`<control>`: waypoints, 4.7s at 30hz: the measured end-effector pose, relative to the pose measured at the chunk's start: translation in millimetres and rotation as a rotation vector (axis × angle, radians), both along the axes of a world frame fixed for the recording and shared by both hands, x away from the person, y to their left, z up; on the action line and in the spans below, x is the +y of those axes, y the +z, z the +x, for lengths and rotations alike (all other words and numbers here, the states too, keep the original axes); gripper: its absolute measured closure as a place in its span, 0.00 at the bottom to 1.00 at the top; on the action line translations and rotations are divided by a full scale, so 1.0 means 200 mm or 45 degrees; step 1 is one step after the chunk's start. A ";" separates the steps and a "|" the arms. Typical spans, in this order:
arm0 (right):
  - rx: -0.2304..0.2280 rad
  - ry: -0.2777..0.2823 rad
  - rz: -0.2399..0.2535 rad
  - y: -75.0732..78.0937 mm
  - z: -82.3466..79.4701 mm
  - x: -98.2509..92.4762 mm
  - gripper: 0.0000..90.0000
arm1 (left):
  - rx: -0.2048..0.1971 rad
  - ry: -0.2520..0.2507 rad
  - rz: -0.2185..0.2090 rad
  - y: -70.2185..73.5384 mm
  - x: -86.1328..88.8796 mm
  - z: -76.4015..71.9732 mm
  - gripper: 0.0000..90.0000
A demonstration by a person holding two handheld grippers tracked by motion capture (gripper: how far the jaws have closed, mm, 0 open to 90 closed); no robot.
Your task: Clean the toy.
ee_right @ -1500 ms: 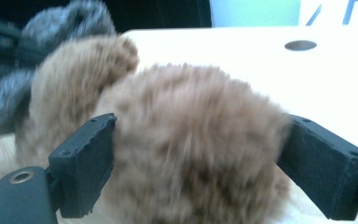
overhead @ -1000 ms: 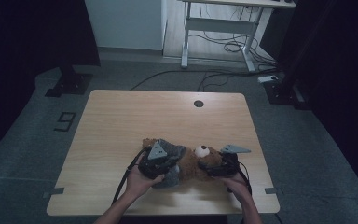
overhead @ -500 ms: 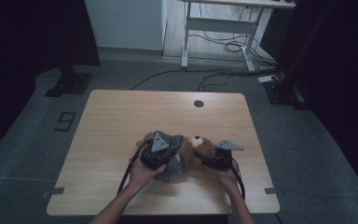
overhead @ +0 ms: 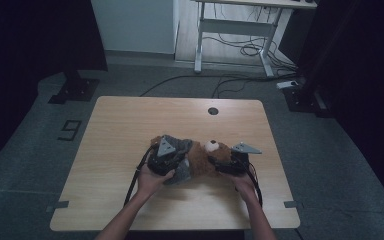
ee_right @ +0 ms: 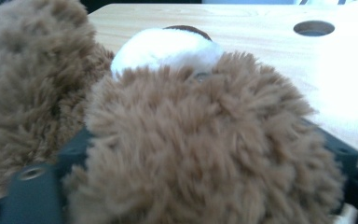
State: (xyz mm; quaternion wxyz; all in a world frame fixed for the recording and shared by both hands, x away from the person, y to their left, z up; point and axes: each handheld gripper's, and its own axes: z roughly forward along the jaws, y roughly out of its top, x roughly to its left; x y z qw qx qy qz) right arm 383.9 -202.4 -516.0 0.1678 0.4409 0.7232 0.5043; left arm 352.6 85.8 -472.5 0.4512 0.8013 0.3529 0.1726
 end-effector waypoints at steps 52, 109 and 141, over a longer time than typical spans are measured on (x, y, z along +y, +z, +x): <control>-0.095 -0.044 -0.061 -0.07 -0.17 0.01 0.37 | 0.062 -0.046 0.026 0.00 -0.23 0.00 0.88; -0.059 -0.035 0.001 -0.09 -0.16 -0.02 0.36 | 0.197 -0.230 0.084 -0.04 -0.38 -0.01 0.88; -0.056 -0.011 0.022 -0.10 -0.15 -0.03 0.36 | -0.051 0.005 0.069 0.15 -0.07 -0.08 0.88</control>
